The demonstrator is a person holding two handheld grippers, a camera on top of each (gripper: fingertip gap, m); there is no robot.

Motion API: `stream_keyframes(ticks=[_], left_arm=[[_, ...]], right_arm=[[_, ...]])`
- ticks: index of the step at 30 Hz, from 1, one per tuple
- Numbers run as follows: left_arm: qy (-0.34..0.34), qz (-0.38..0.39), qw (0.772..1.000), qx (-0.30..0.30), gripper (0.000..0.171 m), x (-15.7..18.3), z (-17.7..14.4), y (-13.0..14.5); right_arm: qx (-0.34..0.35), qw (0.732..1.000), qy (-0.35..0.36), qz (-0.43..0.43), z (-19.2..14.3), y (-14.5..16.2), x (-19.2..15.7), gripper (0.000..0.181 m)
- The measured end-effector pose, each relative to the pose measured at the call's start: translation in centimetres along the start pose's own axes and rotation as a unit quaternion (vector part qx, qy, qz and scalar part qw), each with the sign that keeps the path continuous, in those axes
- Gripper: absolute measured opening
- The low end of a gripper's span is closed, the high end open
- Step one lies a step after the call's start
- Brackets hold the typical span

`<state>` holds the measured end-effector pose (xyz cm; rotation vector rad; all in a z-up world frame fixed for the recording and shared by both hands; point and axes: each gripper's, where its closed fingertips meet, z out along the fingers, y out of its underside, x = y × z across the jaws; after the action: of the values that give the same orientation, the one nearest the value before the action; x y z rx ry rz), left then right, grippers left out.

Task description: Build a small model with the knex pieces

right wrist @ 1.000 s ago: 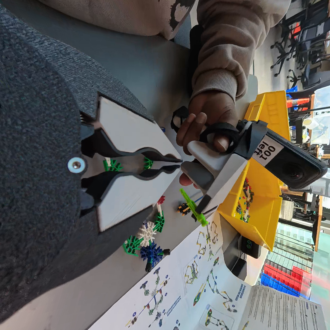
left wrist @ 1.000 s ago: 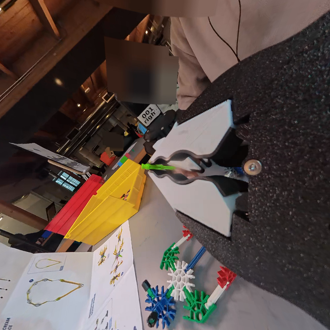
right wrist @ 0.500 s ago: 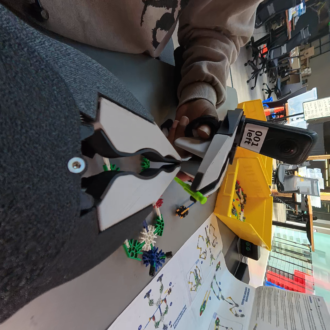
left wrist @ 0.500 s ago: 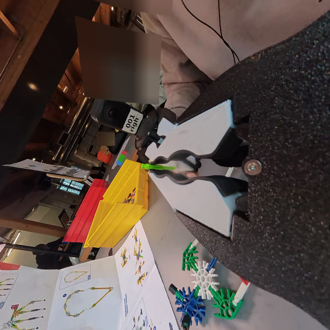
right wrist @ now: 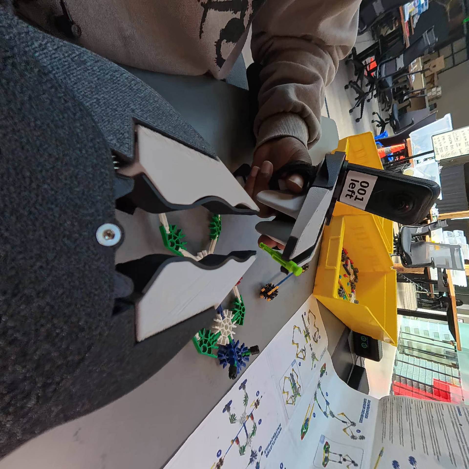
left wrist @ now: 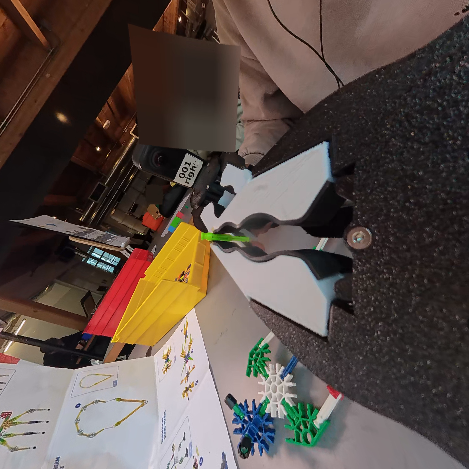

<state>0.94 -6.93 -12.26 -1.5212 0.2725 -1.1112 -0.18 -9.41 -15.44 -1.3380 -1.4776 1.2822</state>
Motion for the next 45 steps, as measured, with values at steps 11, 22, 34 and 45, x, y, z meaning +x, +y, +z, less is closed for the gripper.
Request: stream_keyframes(ticks=[11,22,34,45], left_arm=[[0.014,-0.010,1.000,-0.006,0.005,0.4,0.1,0.4],[0.008,-0.001,1.000,-0.025,0.006,0.0,0.0,0.9],[-0.135,0.101,0.952,-0.256,0.026,-6.5,-3.9,4.6],[-0.065,0.045,0.905,-0.419,0.030,-5.1,-7.9,9.2]], right_arm=[[0.013,0.999,-0.001,0.035,0.2,-0.1,0.5,0.003],[0.019,0.998,0.006,0.060,-0.6,-0.3,1.6,0.002],[-0.008,0.990,0.042,0.135,-1.6,1.5,4.4,0.002],[-0.025,0.987,0.046,0.154,-1.6,2.4,4.9,0.002]])
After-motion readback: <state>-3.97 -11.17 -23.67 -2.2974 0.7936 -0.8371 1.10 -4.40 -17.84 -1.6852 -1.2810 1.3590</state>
